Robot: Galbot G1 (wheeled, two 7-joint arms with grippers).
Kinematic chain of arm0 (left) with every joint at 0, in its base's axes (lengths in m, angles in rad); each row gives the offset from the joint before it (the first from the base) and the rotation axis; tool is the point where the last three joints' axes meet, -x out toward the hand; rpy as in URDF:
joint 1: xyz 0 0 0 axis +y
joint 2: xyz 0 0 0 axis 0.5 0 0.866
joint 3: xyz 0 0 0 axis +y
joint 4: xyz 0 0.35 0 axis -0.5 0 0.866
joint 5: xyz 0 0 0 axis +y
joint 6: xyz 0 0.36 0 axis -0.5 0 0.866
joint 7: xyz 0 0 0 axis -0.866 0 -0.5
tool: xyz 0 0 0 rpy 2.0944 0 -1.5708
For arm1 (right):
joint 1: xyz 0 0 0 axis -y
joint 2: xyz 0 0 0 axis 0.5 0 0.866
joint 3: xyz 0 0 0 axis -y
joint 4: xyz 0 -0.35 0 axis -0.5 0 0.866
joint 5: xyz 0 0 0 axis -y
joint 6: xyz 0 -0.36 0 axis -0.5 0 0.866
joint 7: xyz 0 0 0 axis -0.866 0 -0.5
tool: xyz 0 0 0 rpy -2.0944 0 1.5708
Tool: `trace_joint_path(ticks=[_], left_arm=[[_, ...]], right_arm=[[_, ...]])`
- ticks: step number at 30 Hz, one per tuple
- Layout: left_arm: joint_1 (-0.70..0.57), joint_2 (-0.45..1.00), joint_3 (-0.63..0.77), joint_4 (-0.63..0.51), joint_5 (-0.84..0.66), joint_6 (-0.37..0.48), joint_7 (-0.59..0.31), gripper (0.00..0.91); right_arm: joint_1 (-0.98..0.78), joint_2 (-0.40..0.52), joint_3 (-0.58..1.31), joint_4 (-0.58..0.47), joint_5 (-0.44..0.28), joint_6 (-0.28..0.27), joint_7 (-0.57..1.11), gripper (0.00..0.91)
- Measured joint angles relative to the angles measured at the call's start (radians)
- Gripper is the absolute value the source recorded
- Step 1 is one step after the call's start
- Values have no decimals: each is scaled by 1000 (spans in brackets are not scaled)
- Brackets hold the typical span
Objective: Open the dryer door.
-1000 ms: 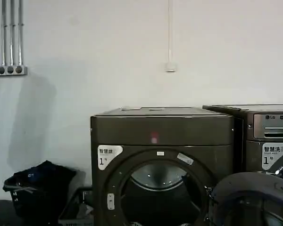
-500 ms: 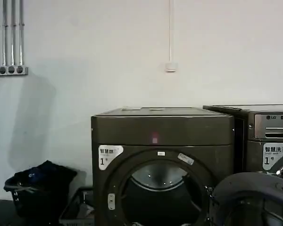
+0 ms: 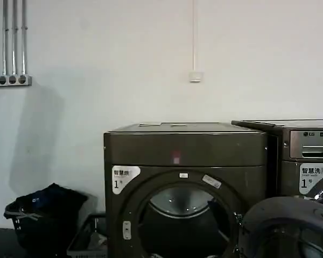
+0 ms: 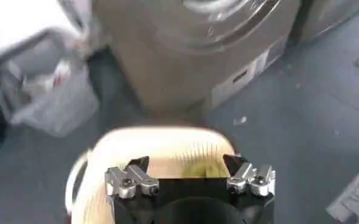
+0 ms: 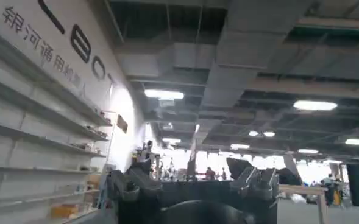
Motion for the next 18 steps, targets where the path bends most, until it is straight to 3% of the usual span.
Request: trace_joint_path(ticks=[11,18], left_arm=[[63,126,-1,-68,-349,-1,-229,907],[77,194,17,-122,-439,-1,-286,907]], right_arm=[[22,-25,-21,-40,-22,19,-11,907],[26,-31,-27,-63,-29,24,-16,907]])
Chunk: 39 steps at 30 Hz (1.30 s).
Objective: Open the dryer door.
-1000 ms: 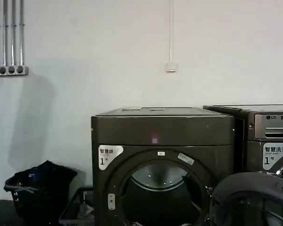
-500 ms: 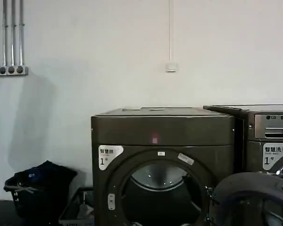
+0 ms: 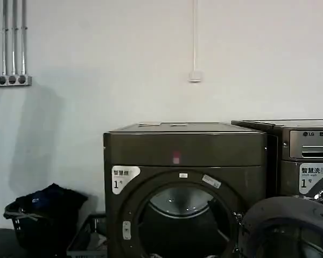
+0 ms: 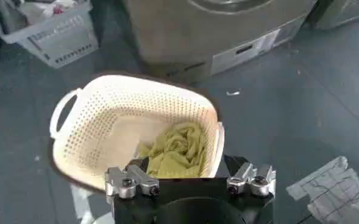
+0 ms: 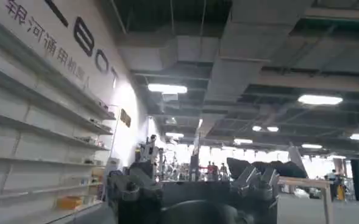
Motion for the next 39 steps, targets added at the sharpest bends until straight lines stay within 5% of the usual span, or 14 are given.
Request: trace_joint_path(ticks=[16,39], left_arm=[[10,26,0,3,-29,-1,-98,907],[13,21,-2,-1,-8,-1,-92,907]], right_arm=[[32,0,-28,3,-18,0,-1,907],[21,8,-23,1,-14,-1,-7,907]])
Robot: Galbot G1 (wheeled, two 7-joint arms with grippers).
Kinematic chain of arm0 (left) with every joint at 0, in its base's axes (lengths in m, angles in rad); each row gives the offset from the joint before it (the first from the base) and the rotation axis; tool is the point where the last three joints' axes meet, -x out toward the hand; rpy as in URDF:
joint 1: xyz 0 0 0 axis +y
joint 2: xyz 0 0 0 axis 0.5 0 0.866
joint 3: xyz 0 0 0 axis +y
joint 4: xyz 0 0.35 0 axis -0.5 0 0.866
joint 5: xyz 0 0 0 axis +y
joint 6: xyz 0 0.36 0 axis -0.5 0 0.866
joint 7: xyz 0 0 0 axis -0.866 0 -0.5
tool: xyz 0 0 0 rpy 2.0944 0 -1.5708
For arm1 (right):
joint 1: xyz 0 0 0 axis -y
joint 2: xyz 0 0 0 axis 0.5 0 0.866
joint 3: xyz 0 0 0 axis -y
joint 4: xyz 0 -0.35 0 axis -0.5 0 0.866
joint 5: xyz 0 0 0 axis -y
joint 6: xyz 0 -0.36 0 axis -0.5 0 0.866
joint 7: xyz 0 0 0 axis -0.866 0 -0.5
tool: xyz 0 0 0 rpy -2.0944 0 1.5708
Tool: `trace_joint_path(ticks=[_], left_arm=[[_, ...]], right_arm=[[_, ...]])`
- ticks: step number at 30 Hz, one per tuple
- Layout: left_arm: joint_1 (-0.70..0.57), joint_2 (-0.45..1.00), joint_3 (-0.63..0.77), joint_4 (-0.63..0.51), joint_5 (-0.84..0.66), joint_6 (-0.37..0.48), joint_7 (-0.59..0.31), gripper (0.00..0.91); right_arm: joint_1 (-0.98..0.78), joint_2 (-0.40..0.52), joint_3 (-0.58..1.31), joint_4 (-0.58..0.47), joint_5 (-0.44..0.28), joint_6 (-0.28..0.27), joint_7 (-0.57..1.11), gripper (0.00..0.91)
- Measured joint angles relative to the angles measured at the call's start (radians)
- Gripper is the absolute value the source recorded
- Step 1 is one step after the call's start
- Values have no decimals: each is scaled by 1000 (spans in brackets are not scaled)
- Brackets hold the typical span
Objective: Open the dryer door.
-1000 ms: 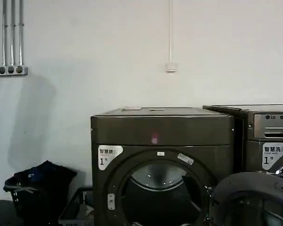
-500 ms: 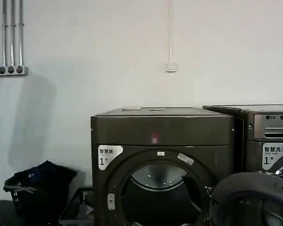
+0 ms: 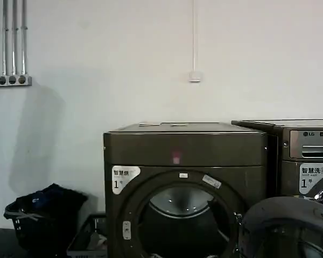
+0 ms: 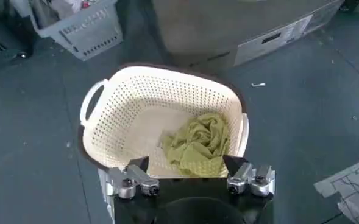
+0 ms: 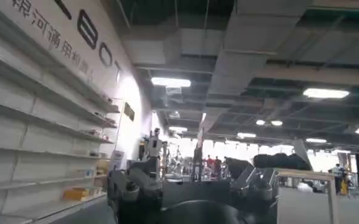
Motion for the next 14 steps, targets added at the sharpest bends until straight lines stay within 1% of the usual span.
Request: trace_joint_path(ticks=[14], left_arm=[[3,-5,3,-22,16,0,7,907]], right_arm=[[-8,3,4,-4,2,3,-5,907]])
